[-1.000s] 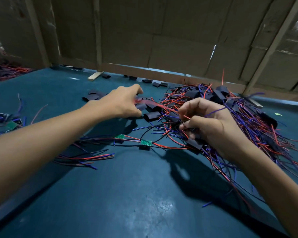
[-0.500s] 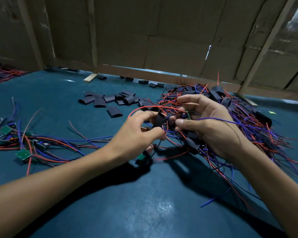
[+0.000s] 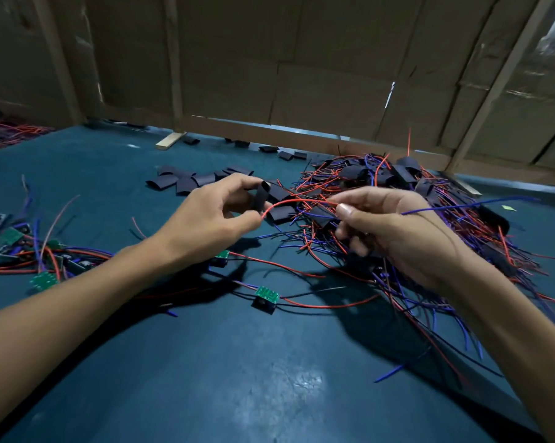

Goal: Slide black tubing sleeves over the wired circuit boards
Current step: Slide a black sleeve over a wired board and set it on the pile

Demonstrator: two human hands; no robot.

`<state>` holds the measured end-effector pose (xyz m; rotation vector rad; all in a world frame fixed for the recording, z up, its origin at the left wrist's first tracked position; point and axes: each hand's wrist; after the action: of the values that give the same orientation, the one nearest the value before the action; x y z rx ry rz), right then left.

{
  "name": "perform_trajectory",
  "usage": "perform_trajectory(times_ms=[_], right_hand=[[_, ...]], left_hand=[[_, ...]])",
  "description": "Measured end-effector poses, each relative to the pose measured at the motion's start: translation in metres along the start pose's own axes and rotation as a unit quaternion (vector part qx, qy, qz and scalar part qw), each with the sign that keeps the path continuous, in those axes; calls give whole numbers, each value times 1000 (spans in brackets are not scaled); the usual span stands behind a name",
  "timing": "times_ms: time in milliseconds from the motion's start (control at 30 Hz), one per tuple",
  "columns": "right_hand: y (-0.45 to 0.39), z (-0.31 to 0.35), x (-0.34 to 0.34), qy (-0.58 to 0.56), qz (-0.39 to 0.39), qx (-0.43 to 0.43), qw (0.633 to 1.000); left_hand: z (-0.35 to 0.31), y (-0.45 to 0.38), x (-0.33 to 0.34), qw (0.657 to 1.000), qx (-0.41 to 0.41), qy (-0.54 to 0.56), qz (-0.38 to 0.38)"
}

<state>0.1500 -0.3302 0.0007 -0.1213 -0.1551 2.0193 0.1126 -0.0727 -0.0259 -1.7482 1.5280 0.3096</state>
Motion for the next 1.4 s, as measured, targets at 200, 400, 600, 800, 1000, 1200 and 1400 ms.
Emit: perform_trajectory(times_ms=[200,400,600,800,1000,1200,1400], right_hand=[[1,-3,-6,325,94,12,941],[5,7,-16,224,165,108,954],[5,14,-29,-153,245,125,949],[-1,12,-19,-181,99,131,970],[-1,10,-11,-143,82,103,981],[-2,-1,-4,-12,-41,-97,994],[2,-3,2,176,-115,-287,934]], left_hand=[[-4,2,10,998,17,46,-30],[-1,-2,6,991,-10,79,-107],[1,-6,3,983,-26,117,-140],[-1,-2,5,991,15,89,-98],[-2,4,9,991,93,-61,-72],[-1,4,9,991,99,-71,-53],[-9,7,11,993,114,-17,-29]])
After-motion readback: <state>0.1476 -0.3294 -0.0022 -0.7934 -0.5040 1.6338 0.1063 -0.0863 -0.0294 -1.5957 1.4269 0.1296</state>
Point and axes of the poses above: each hand's wrist, its own y-axis away from the middle knuckle, its own x-axis out of the palm, z = x × y, and after that the axes turned 9 degrees about -y, right-handed
